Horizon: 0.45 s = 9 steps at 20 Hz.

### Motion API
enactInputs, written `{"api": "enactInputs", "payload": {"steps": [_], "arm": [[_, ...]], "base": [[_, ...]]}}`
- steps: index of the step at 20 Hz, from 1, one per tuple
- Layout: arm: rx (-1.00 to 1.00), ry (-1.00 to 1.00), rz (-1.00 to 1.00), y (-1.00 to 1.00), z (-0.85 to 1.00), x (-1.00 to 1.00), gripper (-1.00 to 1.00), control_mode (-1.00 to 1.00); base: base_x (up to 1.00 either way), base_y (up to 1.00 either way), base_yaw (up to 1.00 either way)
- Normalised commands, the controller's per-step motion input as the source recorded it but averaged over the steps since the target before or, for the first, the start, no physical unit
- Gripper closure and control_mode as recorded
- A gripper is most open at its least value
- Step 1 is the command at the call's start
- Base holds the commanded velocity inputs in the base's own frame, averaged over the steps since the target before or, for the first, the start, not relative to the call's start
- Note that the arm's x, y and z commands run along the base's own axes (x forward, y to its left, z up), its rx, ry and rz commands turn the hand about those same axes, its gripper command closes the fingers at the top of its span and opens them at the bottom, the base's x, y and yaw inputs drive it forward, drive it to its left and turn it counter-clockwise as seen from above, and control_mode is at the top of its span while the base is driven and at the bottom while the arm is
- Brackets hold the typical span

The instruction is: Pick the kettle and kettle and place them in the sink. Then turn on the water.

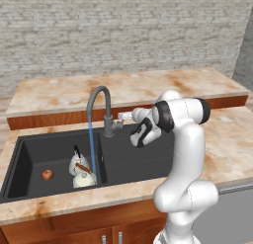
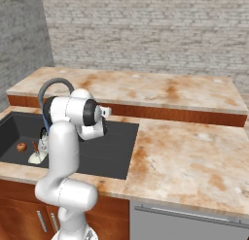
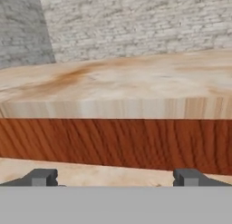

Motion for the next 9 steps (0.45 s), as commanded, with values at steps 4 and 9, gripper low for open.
{"api": "enactInputs", "payload": {"steps": [4,9], "arm": [[0.0,-0.05,0.0,-0.81,-0.16,0.0,-1.0,-1.0],[0.0,-0.01,0.0,-0.73,-0.09,0.0,-1.0,-1.0]], "base": [[0.0,0.0,0.0],[0.0,0.0,0.0]]}}
